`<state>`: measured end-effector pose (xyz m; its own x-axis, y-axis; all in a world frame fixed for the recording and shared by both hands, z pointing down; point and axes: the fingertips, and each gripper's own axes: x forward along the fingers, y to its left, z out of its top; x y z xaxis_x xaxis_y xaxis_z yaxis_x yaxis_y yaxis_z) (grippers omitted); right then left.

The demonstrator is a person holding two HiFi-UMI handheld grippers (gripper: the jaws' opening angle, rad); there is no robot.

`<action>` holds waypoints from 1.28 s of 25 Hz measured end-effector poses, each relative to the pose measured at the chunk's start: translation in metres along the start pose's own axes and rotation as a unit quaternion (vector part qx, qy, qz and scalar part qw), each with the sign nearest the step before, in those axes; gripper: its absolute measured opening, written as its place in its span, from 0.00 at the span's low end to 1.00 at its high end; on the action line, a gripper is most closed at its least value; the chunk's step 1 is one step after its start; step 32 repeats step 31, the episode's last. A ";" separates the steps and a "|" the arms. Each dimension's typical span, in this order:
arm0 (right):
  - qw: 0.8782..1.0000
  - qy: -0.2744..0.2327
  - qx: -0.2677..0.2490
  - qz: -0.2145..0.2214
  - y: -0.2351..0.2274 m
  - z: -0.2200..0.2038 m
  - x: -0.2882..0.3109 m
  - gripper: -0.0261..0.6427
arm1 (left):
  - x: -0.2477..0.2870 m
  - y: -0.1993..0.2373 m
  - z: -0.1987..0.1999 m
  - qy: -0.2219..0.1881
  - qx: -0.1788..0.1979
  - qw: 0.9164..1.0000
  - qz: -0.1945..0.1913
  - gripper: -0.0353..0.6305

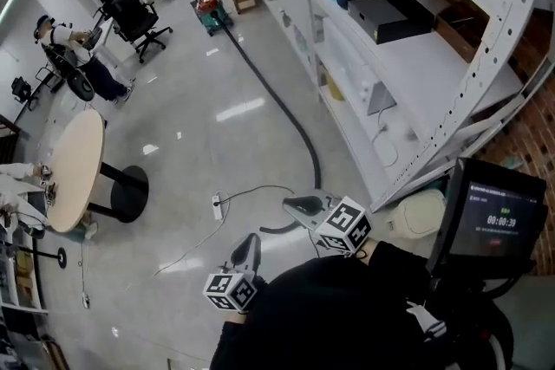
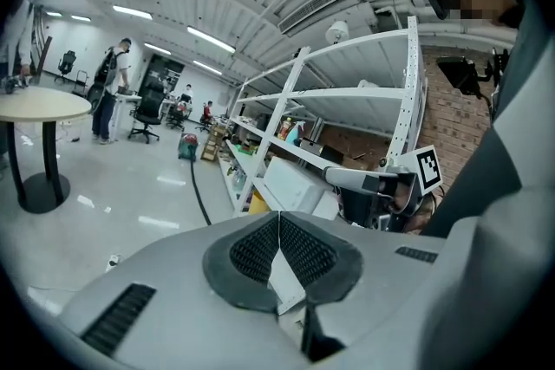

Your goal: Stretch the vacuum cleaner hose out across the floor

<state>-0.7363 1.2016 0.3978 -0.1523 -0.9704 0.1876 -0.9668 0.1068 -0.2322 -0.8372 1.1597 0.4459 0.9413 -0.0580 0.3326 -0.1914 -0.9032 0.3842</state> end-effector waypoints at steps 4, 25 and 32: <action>1.000 0.013 0.005 0.015 0.003 -0.014 -0.005 0.07 | 0.005 -0.006 -0.012 0.019 0.000 1.000 0.007 0.08; 0.997 0.056 -0.001 0.061 0.013 -0.053 -0.032 0.06 | 0.006 -0.041 -0.046 0.041 -0.013 0.998 0.035 0.08; 0.997 0.058 0.005 0.049 -0.009 -0.061 -0.052 0.06 | 0.029 -0.055 -0.054 0.057 -0.010 0.998 0.027 0.08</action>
